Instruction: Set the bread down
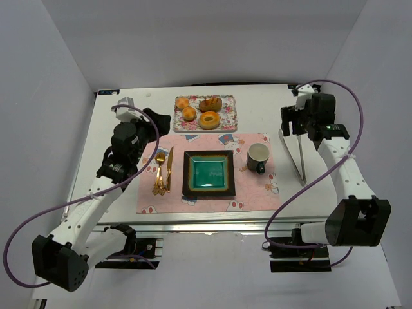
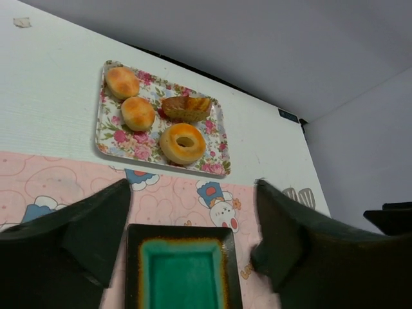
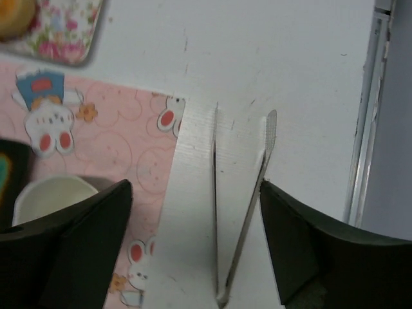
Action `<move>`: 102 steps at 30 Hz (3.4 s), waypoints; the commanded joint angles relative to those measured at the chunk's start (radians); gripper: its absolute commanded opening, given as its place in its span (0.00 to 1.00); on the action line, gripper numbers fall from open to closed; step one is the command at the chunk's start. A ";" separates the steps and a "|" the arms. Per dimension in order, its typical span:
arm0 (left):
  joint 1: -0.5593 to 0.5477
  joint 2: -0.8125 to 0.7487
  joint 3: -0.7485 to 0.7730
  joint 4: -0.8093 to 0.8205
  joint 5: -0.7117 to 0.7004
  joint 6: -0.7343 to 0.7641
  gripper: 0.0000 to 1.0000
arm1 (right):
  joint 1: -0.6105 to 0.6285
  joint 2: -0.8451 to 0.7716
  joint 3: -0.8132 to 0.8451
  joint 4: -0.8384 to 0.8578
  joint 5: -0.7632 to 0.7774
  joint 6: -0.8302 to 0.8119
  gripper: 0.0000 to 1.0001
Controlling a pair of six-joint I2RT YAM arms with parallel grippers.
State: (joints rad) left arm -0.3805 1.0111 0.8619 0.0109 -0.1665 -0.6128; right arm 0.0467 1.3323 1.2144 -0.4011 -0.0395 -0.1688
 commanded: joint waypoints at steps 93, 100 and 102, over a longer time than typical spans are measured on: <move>0.005 -0.055 -0.089 -0.129 -0.034 -0.041 0.86 | 0.289 0.712 0.751 -0.147 -0.157 -0.960 0.42; 0.005 -0.049 -0.090 -0.123 -0.050 -0.041 0.86 | 0.300 0.719 0.731 -0.120 -0.154 -0.986 0.44; 0.005 -0.046 -0.089 -0.123 -0.050 -0.039 0.86 | 0.301 0.719 0.728 -0.116 -0.158 -0.988 0.45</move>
State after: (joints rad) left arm -0.3805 0.9688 0.7780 -0.1196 -0.1997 -0.6544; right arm 0.3412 2.0697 1.9091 -0.5499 -0.1997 -1.1118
